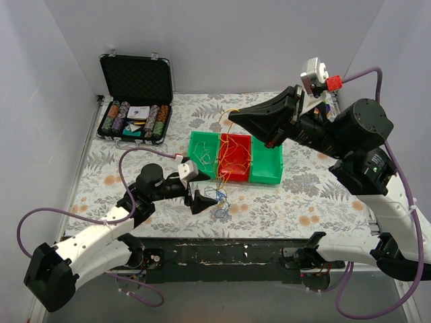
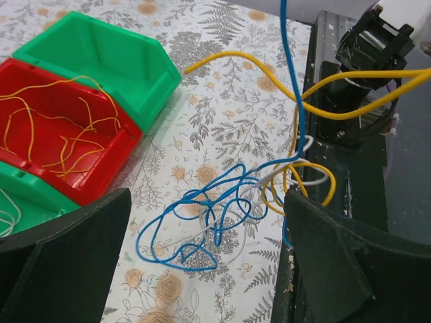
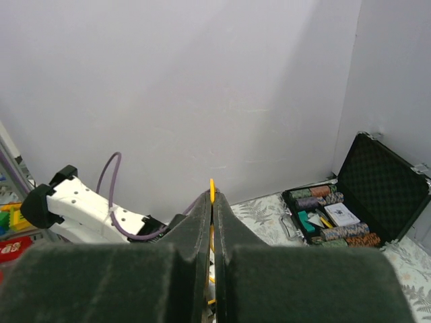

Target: Untangle the cables

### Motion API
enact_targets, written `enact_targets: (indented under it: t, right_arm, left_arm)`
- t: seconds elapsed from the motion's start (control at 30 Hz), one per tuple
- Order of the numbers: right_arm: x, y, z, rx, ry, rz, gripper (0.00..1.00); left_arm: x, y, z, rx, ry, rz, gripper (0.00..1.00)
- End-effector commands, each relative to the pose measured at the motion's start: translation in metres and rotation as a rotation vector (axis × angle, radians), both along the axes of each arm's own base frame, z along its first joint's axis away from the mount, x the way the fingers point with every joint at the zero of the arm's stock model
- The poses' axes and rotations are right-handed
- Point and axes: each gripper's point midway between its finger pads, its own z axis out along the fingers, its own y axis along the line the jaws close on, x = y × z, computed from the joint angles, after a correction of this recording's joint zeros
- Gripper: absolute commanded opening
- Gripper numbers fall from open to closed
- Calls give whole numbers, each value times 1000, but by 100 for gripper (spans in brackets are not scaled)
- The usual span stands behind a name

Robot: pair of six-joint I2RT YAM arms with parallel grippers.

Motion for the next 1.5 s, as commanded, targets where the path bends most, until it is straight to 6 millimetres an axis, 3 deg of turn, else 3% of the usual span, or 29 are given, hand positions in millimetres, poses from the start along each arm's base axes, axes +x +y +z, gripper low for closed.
enact_targets:
  t: [0.0,0.13,0.27,0.43,0.57,0.67,0.87,0.9,0.97,1.0,1.2,1.27,1.47]
  right_arm:
    - [-23,-7,37,112,-63,86,1]
    - [-32,-5,43,125,-75,138,1]
    - [-33,-1,39,123,-59,164,1]
    - [-36,1,38,136,-51,190,1]
    - [-38,0,42,141,-57,193,1]
    - [-39,-4,50,157,-70,189,1]
    - [-43,-3,58,166,-77,212,1]
    - [-42,-2,57,163,-75,212,1]
    - [-40,-1,57,164,-72,207,1]
    - [-40,0,57,164,-74,205,1]
    - [-33,0,57,156,-87,170,1]
    - [-30,0,56,148,-90,149,1]
    - [-16,2,43,103,-78,81,1]
  left_arm:
    - [-1,-8,-3,-17,-33,-29,98]
    - [15,-12,10,-49,-52,34,98]
    - [15,-15,23,-88,-40,31,98]
    - [1,-17,17,-94,11,-24,80]
    - [-1,-15,9,-82,22,-14,50]
    - [-3,-12,4,-66,5,-19,41]
    - [-11,-11,-3,-56,-3,-53,42]
    - [-13,-11,-3,-57,-2,-57,48]
    - [-17,-10,-4,-51,5,-74,86]
    - [-19,-9,-3,-47,-4,-89,96]
    - [-39,-3,-11,3,-10,-177,98]
    - [-36,-1,-14,29,-20,-156,98]
    - [19,22,-9,122,-100,152,96]
